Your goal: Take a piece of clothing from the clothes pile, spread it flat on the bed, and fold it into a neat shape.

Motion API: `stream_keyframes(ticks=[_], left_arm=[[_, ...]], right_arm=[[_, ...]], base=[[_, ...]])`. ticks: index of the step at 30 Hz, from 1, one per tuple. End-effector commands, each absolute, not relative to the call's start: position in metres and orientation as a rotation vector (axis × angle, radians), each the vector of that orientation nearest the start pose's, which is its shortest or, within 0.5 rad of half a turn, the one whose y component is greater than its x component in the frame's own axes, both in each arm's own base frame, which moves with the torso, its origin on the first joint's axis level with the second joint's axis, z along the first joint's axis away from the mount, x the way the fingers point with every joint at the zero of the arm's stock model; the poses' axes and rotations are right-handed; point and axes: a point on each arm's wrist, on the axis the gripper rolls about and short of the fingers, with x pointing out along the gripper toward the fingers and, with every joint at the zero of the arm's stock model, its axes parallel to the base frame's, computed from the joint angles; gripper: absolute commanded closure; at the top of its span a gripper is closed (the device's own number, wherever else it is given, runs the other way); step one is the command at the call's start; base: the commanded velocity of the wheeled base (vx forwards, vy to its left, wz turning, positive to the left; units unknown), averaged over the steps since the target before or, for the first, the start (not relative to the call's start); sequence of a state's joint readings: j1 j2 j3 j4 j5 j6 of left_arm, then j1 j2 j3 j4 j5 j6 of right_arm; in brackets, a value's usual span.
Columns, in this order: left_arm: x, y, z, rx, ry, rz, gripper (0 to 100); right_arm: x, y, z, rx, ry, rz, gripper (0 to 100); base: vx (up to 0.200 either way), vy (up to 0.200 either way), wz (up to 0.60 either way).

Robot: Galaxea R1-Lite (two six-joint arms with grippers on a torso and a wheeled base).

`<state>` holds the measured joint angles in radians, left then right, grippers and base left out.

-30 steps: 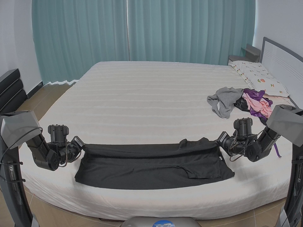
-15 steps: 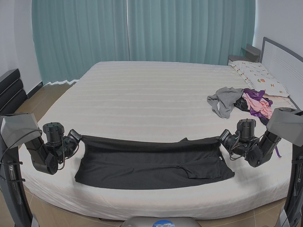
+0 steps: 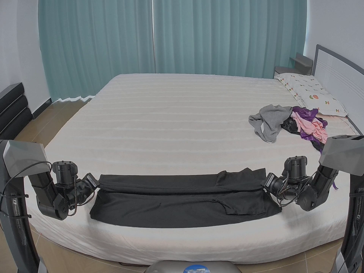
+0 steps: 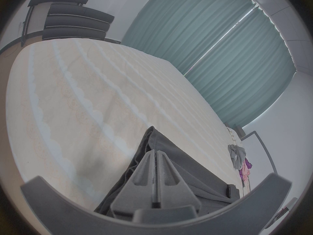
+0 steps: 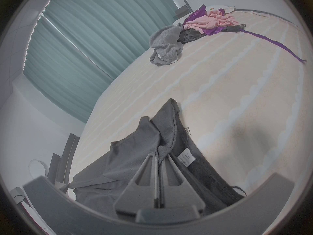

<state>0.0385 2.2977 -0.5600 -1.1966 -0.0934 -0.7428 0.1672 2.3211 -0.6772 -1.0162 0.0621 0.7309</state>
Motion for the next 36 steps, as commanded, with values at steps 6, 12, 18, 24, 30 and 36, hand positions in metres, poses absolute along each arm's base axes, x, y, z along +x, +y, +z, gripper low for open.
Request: stream_keyframes(ticks=[6, 12, 18, 24, 30, 36], left_arm=[[0.323, 0.016, -0.025, -0.740, 0.584, 0.182, 100], [0.321, 0.017, -0.024, -0.738, 0.586, 0.181, 100], [0.320, 0.015, -0.025, -0.736, 0.594, 0.179, 100], [0.319, 0.016, -0.029, -0.716, 0.620, 0.186, 100], [0.318, 0.018, -0.034, -0.716, 0.645, 0.203, 100], [0.316, 0.016, -0.035, -0.701, 0.659, 0.195, 100]], right_arm=[[0.341, 0.060, -0.025, 0.661, 0.696, -0.018, 100], [0.340, 0.060, -0.019, 0.664, 0.681, -0.014, 100], [0.336, 0.060, -0.015, 0.661, 0.677, -0.010, 100], [0.332, 0.060, -0.024, 0.634, 0.713, -0.016, 100], [0.329, 0.059, -0.032, 0.603, 0.740, -0.016, 100], [0.329, 0.060, -0.032, 0.594, 0.737, -0.008, 0]], base=[[0.000, 0.000, 0.00], [0.000, 0.000, 0.00], [0.000, 0.000, 0.00], [0.000, 0.000, 0.00], [0.000, 0.000, 0.00], [0.000, 0.000, 0.00]])
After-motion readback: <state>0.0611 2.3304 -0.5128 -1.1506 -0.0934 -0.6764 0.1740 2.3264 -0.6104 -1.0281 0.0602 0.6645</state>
